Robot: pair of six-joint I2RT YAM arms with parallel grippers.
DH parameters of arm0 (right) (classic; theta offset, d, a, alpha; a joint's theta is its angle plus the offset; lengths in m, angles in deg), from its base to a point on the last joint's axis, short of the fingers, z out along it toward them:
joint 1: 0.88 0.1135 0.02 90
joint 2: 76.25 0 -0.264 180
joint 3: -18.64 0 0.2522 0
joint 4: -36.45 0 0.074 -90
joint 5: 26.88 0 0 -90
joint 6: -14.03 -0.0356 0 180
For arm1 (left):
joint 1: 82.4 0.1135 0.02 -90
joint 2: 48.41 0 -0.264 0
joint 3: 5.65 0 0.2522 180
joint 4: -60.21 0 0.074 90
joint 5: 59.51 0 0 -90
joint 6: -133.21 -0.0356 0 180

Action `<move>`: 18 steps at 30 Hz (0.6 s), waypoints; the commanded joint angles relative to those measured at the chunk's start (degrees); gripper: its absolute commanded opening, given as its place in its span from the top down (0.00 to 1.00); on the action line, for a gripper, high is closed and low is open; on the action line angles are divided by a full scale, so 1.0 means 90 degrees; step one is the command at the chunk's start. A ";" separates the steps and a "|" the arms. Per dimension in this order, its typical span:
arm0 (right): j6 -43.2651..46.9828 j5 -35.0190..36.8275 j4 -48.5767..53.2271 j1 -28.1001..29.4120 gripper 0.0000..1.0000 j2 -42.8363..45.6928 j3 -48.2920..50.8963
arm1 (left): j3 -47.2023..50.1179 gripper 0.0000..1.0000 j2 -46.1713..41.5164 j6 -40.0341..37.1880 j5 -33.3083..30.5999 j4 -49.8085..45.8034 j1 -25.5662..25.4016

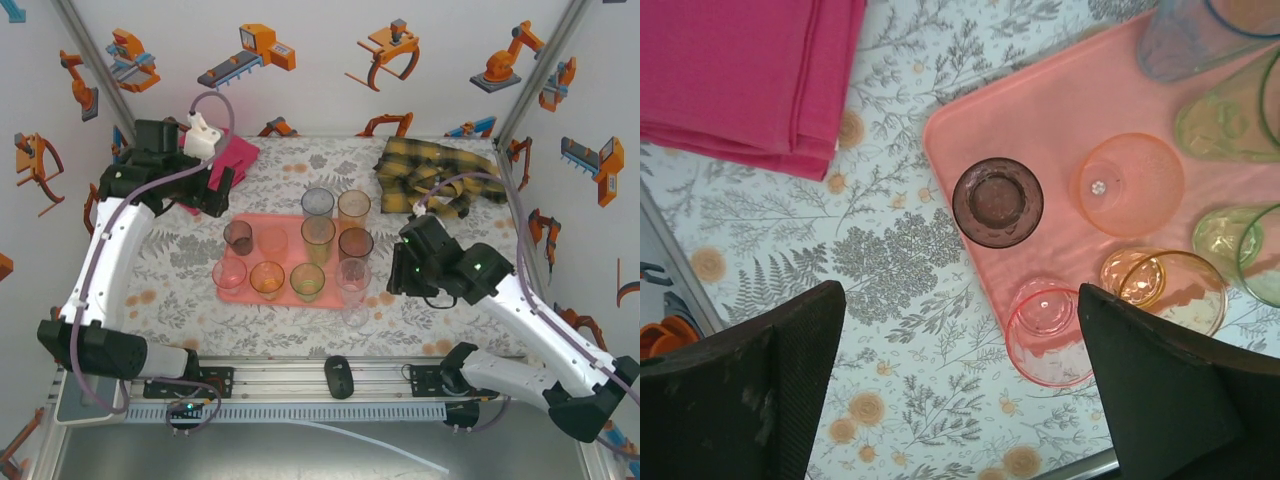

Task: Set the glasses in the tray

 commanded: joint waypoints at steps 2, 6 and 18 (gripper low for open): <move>-0.0290 0.0114 -0.0619 0.0425 0.54 0.0104 0.0552 | -0.0077 0.05 -0.0256 -0.0062 0.0229 -0.0272 0.0028; -0.0638 0.0099 -0.1245 0.0708 0.54 0.0141 0.1209 | -0.0042 0.03 -0.0368 -0.0050 0.0226 -0.0300 0.0031; -0.1078 0.0376 -0.1840 0.1204 0.55 -0.0112 0.1788 | 0.0121 0.02 -0.0552 0.0043 0.0231 -0.0318 0.0035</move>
